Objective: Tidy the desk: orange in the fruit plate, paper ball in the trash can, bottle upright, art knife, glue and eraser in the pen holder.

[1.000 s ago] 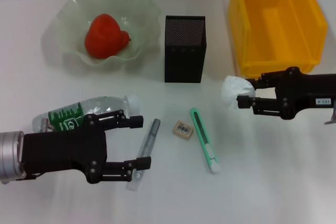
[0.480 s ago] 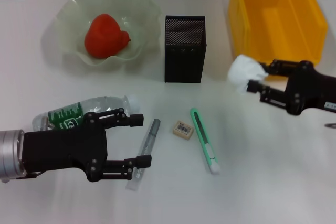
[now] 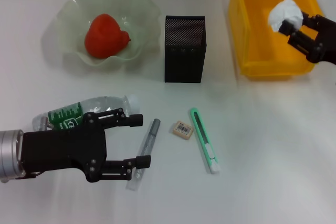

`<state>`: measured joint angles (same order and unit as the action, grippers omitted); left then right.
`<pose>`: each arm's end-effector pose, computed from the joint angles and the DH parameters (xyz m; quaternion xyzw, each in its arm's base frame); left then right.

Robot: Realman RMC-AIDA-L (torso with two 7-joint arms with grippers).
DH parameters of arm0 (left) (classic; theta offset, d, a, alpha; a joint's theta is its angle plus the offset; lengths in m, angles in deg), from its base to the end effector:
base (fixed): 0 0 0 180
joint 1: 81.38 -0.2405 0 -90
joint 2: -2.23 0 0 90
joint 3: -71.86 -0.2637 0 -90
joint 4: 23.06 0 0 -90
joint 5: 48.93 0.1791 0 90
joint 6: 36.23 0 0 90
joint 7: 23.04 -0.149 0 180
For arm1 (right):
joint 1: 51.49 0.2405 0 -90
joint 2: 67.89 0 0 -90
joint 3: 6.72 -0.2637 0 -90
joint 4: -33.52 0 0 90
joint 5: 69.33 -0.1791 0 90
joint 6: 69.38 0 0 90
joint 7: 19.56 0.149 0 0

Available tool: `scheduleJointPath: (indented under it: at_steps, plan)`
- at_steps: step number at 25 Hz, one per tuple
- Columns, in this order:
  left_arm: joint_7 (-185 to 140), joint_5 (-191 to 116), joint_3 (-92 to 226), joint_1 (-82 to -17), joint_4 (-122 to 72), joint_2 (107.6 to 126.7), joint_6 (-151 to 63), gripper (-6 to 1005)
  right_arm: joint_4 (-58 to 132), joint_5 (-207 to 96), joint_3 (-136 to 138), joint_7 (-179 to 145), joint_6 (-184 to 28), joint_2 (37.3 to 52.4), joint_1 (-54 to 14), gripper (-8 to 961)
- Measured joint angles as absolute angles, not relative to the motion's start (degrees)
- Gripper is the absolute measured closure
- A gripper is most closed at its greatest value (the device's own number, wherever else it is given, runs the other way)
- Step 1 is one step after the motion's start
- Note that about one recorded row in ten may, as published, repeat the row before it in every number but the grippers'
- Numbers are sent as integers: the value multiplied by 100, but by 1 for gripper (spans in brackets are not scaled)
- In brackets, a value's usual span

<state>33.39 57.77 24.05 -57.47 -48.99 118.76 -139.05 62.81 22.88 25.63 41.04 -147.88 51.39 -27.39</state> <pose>-0.2574 0.2377 -0.0205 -0.9420 -0.0994 -0.3179 0.0415 0.2874 0.3206 0.0247 -0.8373 0.2250 0.3413 0.3630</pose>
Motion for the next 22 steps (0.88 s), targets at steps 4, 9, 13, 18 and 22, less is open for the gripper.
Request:
scheduleJointPath:
  at_steps: [4,9,13,18,22]
  plan:
    - [3339,5777,2405,-5748,-4899,11876,-13917,189,6114,2261,2559,4104,-14227,5144,-2559,429]
    - [3339,5777,2432,-5746,-4899,11876,-13926,189,6077,2033,2563,3979,-14187,5141,-2560,422]
    - [3339,5777,2455,-5742,-4899,11876,-13936,189,6046,1917,2569,3921,-14206,5145,-2585,416]
    - [3339,5777,2457,-5733,-4899,11876,-13943,189,6036,1778,2556,3895,-14256,5147,-2591,282]
    - [3339,5777,2457,-5730,-4899,11877,-13946,190,6021,1596,2553,3886,-14524,5146,-2641,187]
